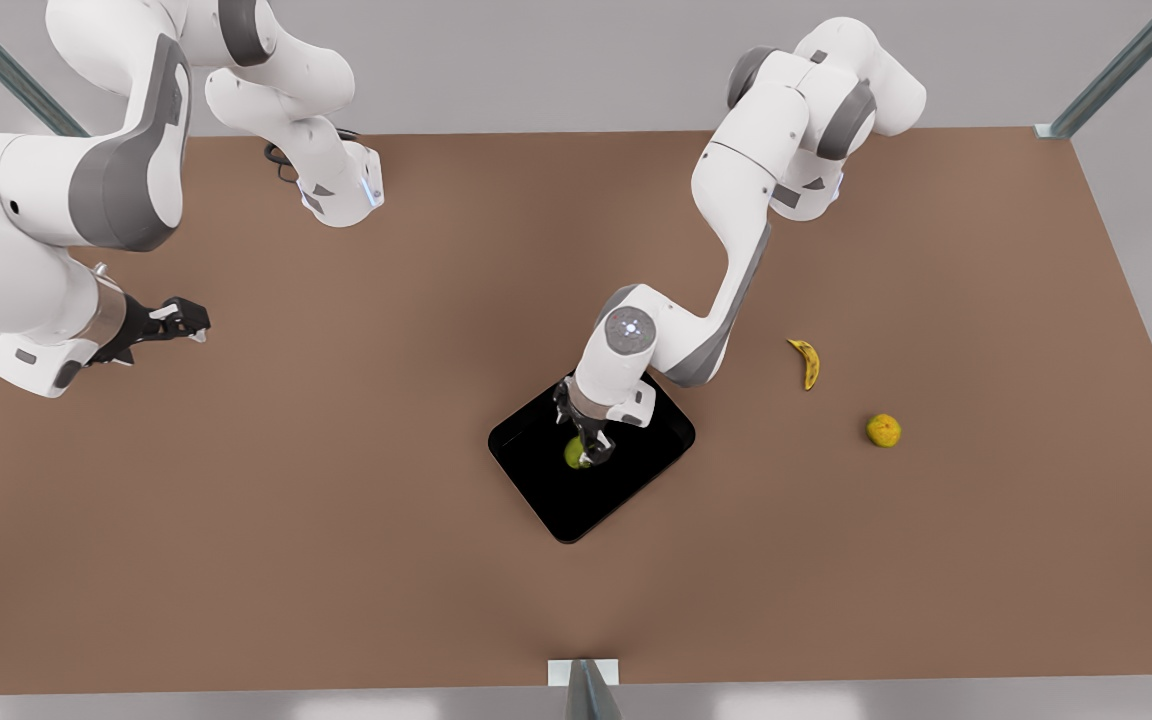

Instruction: Place the storage box in the middle with the right arm, and place the apple in the storage box with the left arm

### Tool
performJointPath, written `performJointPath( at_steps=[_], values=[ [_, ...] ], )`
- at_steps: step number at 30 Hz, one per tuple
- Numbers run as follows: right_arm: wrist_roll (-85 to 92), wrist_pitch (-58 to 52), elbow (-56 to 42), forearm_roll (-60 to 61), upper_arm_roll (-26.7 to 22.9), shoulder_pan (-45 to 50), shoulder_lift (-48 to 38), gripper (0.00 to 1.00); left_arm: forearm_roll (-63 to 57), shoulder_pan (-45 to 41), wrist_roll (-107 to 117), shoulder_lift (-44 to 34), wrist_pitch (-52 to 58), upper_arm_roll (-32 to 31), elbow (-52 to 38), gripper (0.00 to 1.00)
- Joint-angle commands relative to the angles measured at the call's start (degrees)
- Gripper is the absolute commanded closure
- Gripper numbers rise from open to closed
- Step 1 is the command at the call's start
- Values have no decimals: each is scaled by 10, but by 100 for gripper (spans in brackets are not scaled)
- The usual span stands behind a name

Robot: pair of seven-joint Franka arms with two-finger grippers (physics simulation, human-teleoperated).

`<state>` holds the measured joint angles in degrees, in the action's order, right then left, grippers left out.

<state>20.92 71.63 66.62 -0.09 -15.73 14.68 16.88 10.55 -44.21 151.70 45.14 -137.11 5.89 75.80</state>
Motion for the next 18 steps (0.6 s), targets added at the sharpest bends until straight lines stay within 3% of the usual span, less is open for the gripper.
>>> performJointPath(
  at_steps=[1, 4, 9, 12, 14, 15, 16, 18],
  values=[
    [0, 0, 0, 0, 0, 0, 0, 0, -13, 0, -1, -1, 0, 0, 0, 0],
    [0, 0, 0, -1, 0, 0, 0, 0, -83, 7, -58, -44, 47, 4, -3, 0],
    [0, 0, 0, -1, 0, 0, 1, 0, -55, 155, -773, -222, 334, 5, 23, 0],
    [0, 0, -1, -1, 0, 0, 0, 0, -12, 231, -1255, -280, 453, 64, 7, 0],
    [0, 0, -1, -1, 0, 0, 0, 0, -69, 258, -1409, -417, 446, 52, 142, 0],
    [1, 0, -1, -1, 0, 0, 0, 0, -63, 314, -1419, -414, 454, -3, 124, 0],
    [1, 0, -2, -2, -1, 0, 0, 0, -71, 358, -1426, -358, 514, -59, 45, 0],
    [1, 0, -2, -5, -1, 0, -2, 0, -70, 376, -1499, -305, 573, -80, -17, 0]
  ],
)
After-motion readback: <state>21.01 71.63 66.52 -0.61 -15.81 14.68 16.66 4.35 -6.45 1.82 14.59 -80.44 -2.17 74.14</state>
